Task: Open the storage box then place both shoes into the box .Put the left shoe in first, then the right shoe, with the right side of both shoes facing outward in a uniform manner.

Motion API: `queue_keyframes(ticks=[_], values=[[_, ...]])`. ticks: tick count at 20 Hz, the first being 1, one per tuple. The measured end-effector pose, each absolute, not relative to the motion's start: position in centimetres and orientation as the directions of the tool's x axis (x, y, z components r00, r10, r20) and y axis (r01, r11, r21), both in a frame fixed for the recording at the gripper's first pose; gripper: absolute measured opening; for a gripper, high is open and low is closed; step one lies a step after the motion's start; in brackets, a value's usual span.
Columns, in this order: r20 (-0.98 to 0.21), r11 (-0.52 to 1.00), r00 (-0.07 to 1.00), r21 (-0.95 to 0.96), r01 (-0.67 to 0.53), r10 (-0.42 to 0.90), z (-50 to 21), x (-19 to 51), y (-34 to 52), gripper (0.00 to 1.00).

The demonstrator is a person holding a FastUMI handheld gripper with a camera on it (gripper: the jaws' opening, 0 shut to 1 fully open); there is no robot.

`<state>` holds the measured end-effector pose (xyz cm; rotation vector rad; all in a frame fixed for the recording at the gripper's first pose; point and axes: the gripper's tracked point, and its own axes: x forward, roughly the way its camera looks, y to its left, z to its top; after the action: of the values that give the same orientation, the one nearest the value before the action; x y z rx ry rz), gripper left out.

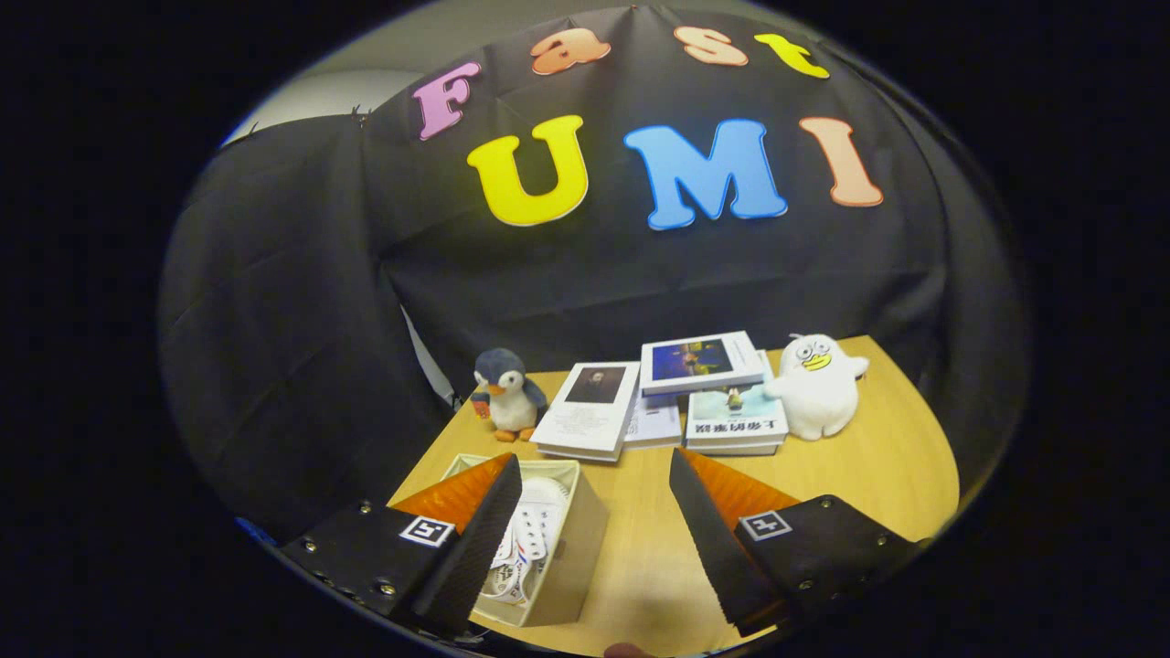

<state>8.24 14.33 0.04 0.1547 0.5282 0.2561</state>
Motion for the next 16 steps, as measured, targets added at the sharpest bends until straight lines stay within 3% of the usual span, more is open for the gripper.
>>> queue_keyframes(ticks=[9, 16], values=[[-0.222, 0.997, 0.972, 0.016, -0.075, 0.077, 6.5, 5.8, 3.8, 0.98], [-0.099, 0.999, 0.994, -0.015, -0.037, 0.036, 7.8, 4.1, 0.9, 0.97]])
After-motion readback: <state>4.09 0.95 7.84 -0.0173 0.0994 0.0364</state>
